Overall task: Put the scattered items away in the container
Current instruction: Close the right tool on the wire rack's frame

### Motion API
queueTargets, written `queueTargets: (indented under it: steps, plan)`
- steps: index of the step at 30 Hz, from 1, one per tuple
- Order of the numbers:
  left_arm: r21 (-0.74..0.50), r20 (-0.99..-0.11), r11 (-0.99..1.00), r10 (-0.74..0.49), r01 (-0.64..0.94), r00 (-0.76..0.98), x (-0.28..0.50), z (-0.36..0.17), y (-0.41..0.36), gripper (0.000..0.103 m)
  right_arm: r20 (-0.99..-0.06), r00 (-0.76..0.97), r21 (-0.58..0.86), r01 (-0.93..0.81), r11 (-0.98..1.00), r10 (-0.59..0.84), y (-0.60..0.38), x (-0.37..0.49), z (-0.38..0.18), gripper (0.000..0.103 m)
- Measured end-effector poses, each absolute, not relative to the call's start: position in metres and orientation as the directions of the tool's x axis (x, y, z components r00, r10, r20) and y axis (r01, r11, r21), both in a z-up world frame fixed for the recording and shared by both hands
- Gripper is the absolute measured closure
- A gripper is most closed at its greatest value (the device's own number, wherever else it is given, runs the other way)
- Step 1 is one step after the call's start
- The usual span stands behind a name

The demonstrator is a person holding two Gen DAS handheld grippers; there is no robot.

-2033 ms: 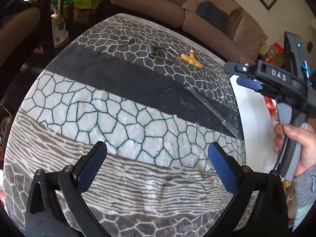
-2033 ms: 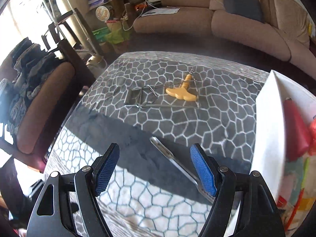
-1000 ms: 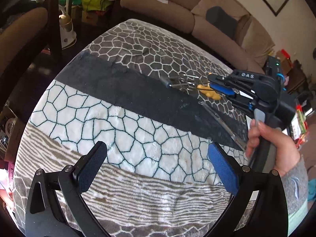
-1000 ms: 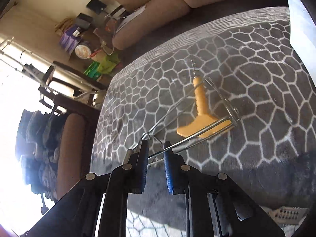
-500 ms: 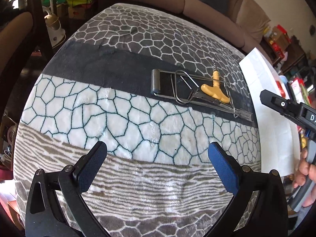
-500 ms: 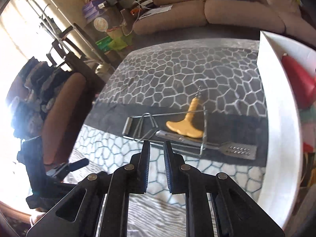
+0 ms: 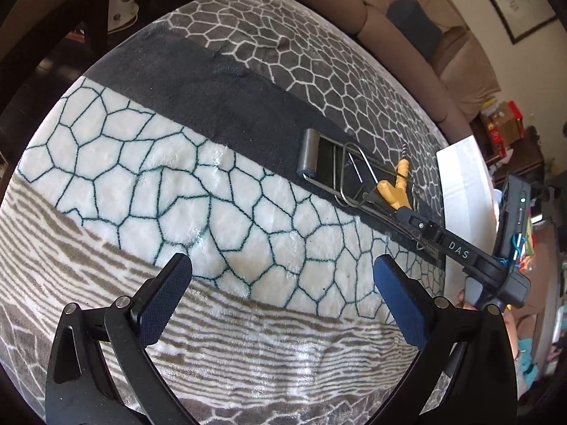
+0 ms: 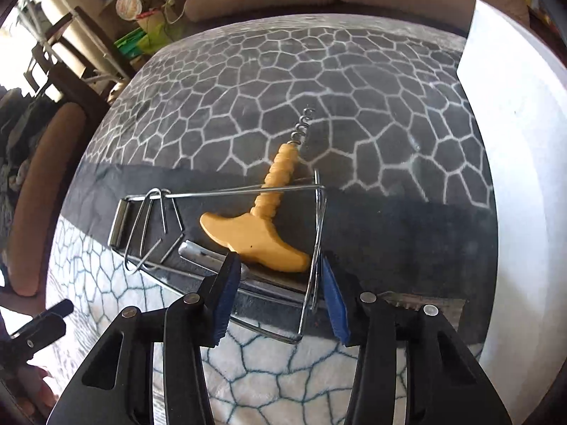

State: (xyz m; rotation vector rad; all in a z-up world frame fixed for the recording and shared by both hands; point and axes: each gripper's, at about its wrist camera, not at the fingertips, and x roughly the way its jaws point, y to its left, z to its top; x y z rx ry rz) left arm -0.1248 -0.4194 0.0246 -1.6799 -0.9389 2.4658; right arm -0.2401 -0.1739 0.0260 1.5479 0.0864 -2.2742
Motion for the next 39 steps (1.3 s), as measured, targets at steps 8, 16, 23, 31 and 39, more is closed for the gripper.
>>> queueTargets:
  steps: [8,16,23,31,39]
  plan:
    - [-0.481,-0.849,-0.818,0.344,0.316,-0.401,-0.125,0.018,-0.414,0.000,-0.889,-0.264,0.208,0.495,-0.843,-0.375,-0.190,-0.183,0.043,0.086]
    - [-0.318,-0.911,-0.907,0.212,0.276,-0.355,-0.123,0.022,-0.400,0.000,-0.848,-0.207,0.327,0.520,-0.789,-0.488,-0.178,-0.091,0.040,0.087]
    - [-0.136,-0.916,-0.984,0.080,0.116,-0.394,-0.117,0.031,-0.394,0.000,-0.842,-0.239,0.332,0.475,-0.815,-0.483,-0.148,-0.055,0.031,0.092]
    - [0.069,-0.911,-0.997,-0.078,0.038,-0.405,-0.120,0.014,-0.371,0.025,-0.776,-0.264,0.494,0.310,-0.812,-0.573,-0.145,-0.079,0.021,0.066]
    - [0.186,-0.880,-0.982,-0.161,-0.014,-0.448,-0.123,0.015,-0.353,0.023,-0.827,-0.352,0.298,0.389,-0.872,-0.440,-0.195,-0.075,0.021,0.060]
